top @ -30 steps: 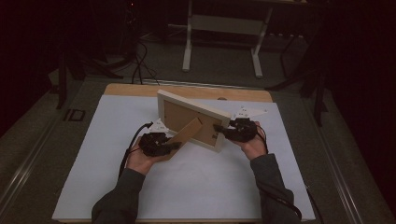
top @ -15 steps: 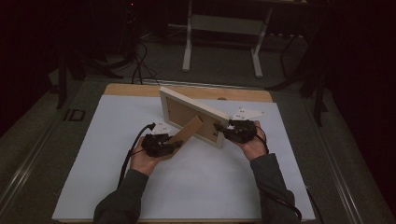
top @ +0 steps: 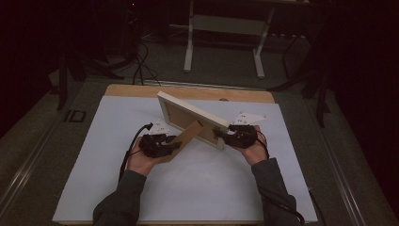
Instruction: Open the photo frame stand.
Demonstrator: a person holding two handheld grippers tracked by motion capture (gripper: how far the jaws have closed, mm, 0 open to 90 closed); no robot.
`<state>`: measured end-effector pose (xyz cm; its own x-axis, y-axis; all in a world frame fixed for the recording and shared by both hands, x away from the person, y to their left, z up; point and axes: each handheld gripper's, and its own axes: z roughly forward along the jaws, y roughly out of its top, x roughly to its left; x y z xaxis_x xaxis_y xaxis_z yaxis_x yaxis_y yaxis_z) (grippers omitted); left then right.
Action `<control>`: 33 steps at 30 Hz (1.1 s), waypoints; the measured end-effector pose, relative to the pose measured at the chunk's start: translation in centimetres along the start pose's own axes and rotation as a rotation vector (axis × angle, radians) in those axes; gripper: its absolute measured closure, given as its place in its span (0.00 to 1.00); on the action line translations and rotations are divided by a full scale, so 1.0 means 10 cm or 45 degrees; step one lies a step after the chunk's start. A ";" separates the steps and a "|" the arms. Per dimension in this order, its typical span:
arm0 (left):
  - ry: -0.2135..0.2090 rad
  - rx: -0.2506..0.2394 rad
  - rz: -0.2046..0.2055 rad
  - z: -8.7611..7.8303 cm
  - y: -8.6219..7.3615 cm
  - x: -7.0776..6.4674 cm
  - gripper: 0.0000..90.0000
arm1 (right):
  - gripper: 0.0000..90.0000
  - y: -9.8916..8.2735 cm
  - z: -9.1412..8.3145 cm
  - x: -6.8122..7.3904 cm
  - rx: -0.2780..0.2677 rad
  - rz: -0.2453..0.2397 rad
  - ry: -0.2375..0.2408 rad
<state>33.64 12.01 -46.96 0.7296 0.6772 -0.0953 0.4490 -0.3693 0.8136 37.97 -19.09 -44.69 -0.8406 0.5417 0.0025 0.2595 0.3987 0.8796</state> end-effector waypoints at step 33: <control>-0.082 0.128 -0.007 -0.01 -0.09 0.00 0.89 | 0.68 -0.09 0.02 0.21 0.002 0.010 0.067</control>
<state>33.22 12.43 -47.67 0.7571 0.6384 -0.1388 0.5001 -0.4296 0.7519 36.13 -18.14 -45.56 -0.8624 0.5051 0.0342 0.2667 0.3958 0.8788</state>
